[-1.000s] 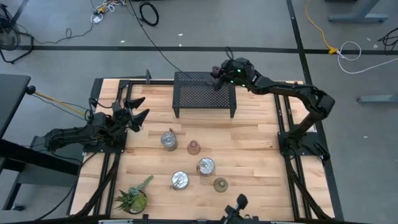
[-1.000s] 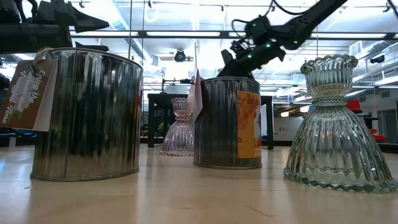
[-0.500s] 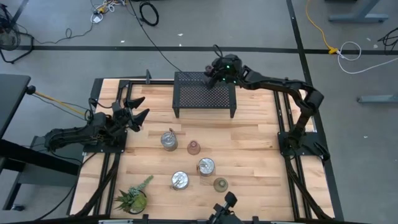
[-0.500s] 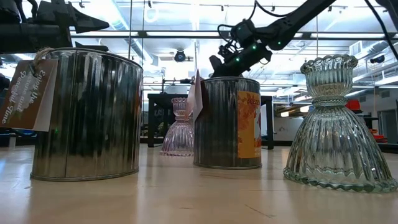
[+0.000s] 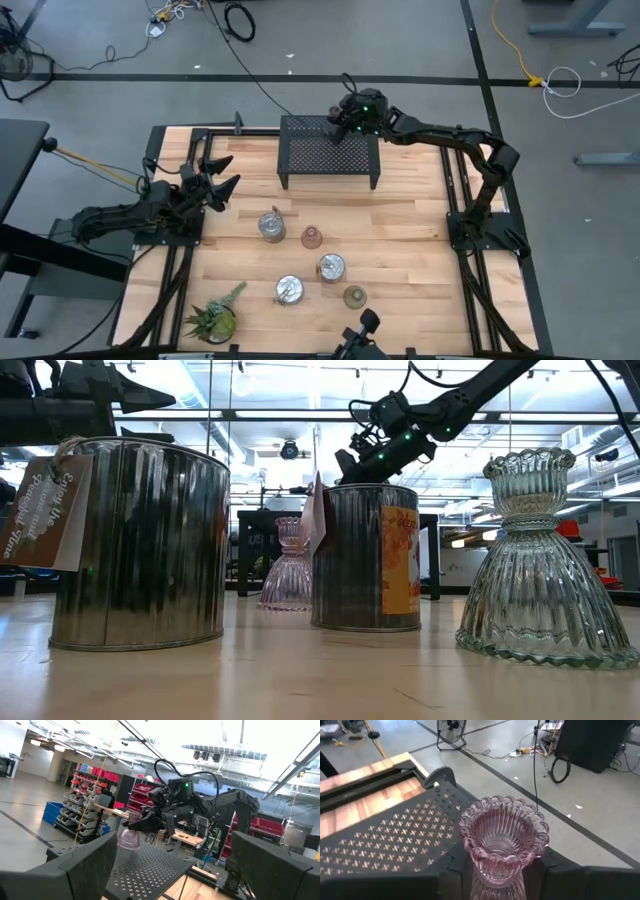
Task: Pick & Place candle stick holders
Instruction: Put the right red candle holder on the shelf
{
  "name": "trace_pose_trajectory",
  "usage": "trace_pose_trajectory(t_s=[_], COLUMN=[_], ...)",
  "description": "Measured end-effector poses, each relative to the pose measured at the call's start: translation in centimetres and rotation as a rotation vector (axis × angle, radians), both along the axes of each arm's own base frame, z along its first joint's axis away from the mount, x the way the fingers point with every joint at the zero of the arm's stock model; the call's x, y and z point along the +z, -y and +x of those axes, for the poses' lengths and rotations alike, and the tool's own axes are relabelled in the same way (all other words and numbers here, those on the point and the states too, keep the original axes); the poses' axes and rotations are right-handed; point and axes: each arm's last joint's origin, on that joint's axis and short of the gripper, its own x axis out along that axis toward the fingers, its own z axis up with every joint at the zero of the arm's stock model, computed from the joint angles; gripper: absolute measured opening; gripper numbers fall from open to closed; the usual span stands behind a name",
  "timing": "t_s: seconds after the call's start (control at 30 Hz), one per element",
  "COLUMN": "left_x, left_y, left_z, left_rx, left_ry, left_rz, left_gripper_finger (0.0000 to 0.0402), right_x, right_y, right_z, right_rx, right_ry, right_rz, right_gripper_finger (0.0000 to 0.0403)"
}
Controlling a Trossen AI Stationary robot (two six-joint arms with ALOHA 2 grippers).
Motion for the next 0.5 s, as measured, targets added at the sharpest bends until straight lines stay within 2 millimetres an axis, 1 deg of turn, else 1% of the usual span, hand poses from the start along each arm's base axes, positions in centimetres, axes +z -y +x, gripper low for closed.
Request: trace_pose_trajectory(t_s=[0.5], left_x=[0.01], left_y=[0.0], left_z=[0.0], left_rx=[-0.001], left_ry=[0.002], left_rz=[-0.002], left_gripper_finger=[0.039], right_x=[0.36], right_y=[-0.31], right_z=[0.38], right_rx=[0.001], right_ry=[0.045], right_rz=[-0.004], right_gripper_finger=[0.0109])
